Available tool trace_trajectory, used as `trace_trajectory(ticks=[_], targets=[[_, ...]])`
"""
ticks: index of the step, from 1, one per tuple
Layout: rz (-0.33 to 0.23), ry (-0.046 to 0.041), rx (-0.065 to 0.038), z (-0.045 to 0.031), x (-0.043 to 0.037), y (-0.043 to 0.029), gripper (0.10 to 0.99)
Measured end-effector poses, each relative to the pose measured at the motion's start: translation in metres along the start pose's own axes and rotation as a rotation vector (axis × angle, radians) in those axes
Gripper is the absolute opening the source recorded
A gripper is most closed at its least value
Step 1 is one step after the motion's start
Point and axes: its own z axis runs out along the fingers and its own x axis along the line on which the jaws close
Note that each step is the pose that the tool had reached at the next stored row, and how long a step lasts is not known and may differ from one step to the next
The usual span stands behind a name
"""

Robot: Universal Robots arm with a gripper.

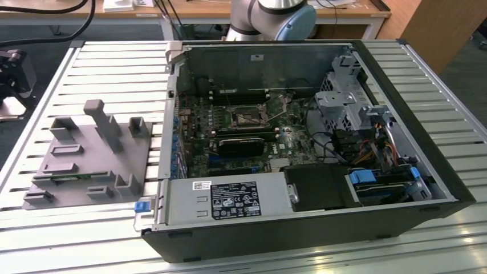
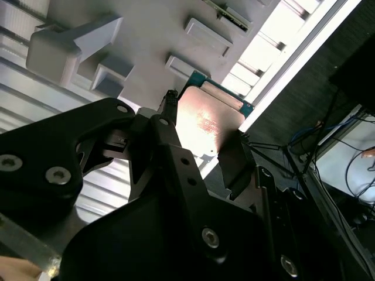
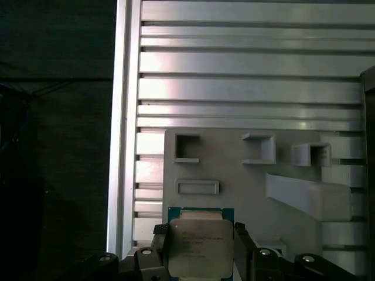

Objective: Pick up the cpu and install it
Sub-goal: 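Pick up the cpu and move it towards the insertion slot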

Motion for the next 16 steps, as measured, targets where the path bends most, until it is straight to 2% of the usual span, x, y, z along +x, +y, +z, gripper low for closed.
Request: trace_trajectory(ticks=[16], targets=[[0.0, 0.0, 0.0, -0.0132, 0.0001, 0.001, 0.533]])
